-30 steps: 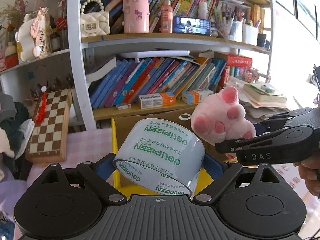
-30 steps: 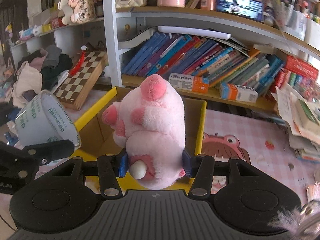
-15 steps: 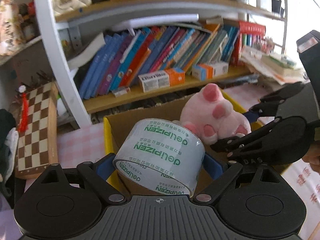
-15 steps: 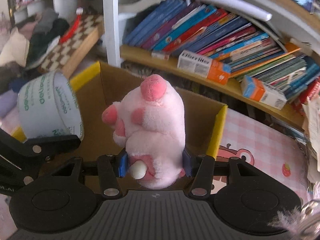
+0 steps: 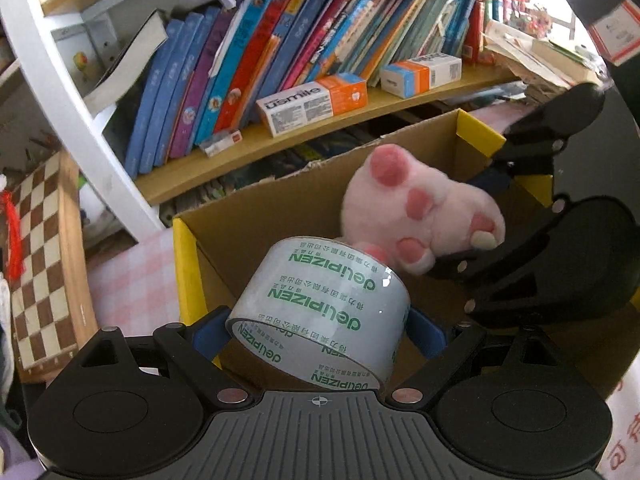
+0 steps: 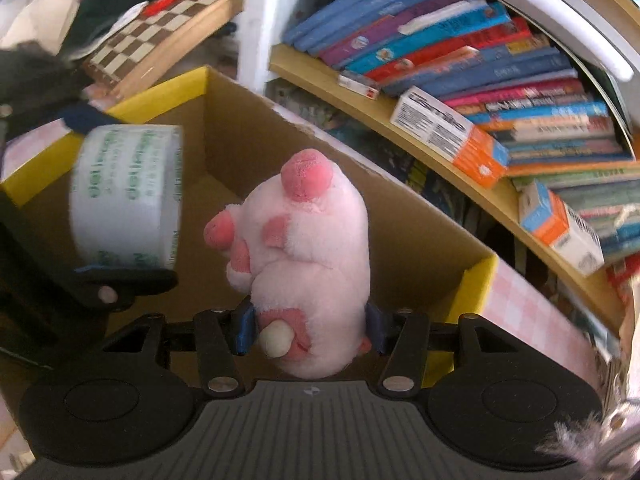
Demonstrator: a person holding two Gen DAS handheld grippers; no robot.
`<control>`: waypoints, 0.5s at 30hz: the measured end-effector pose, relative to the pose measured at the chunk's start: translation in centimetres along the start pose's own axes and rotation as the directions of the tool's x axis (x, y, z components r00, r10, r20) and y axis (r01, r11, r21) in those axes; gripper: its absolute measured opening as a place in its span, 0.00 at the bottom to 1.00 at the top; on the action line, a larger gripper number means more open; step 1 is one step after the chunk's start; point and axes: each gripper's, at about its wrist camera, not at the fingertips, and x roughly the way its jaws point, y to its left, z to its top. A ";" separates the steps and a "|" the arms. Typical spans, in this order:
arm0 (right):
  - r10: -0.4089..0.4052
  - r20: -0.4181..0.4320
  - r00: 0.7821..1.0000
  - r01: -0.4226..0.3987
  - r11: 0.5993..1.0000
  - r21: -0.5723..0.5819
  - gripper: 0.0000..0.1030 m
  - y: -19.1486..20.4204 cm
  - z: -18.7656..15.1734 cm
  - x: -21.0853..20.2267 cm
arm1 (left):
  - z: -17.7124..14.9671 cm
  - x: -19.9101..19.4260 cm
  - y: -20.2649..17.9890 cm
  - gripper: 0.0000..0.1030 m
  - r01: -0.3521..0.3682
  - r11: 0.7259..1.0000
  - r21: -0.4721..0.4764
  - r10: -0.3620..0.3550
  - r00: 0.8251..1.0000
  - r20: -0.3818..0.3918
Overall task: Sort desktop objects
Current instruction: 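Carry the tape roll and pink pig with both tools over the yellow box, then open both tools to drop the tape roll and pig into the box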
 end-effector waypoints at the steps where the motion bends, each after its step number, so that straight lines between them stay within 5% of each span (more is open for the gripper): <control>1: -0.009 0.004 1.000 0.009 1.000 -0.023 0.49 0.2 0.1 0.1 | 0.0 0.2 -0.1 0.91 -0.003 1.000 0.009 0.003 1.000 -0.004; 15: -0.039 -0.056 0.998 0.031 0.991 -0.132 0.53 1.0 0.9 1.6 | 0.7 1.2 -0.5 0.92 -0.014 0.997 0.077 0.018 0.998 -0.059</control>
